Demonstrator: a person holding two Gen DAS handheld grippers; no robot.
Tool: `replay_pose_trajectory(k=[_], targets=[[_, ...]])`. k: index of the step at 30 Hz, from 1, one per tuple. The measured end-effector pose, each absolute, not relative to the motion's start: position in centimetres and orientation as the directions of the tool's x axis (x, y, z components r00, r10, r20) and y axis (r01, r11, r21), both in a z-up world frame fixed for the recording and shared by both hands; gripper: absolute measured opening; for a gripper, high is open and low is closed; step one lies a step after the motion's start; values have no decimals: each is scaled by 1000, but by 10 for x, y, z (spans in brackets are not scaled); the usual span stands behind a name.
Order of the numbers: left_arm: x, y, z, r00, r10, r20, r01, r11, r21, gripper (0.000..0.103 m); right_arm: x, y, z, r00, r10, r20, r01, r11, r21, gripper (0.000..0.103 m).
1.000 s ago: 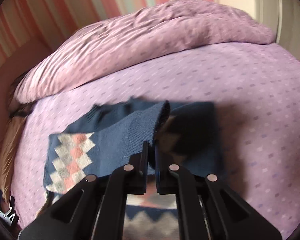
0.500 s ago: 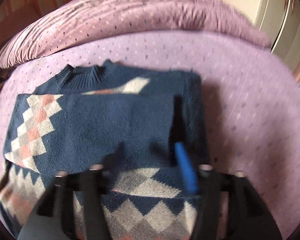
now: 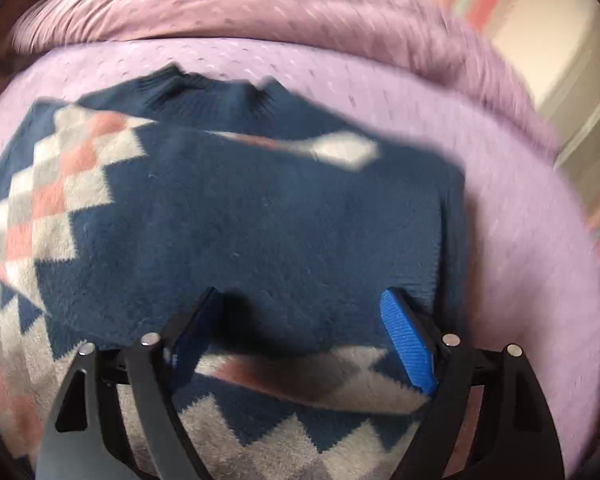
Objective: Fold small clothes
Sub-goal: 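Fold the hem up toward the collar with the right gripper and release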
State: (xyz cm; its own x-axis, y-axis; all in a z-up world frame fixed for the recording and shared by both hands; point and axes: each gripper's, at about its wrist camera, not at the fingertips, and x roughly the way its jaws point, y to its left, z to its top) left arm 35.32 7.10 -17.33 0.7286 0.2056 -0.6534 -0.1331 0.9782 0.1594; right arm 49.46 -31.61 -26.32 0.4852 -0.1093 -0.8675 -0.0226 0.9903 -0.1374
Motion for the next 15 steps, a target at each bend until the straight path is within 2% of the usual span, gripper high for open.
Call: replay_pose_trajectory(k=[4,6,10,15], targets=[[343,73,-181,711,214,-670,-137,976,167,100,480,-328,-247,507,-147,-849,34,988,-151,84],[335,75,-184,701,206,-683,-134,978,157,100,460,-327,-233,546,-114,-830,4,991,-133,84],[309,68,-193,694,177,-698,-105,984,145,100,395,-333,-208,613,-89,-785,-37,989,-142,86],[259,60,-206,667,154,-729,-84,988,131,100,306,-359,-194,634,-55,-771,-27,995,-94,86]])
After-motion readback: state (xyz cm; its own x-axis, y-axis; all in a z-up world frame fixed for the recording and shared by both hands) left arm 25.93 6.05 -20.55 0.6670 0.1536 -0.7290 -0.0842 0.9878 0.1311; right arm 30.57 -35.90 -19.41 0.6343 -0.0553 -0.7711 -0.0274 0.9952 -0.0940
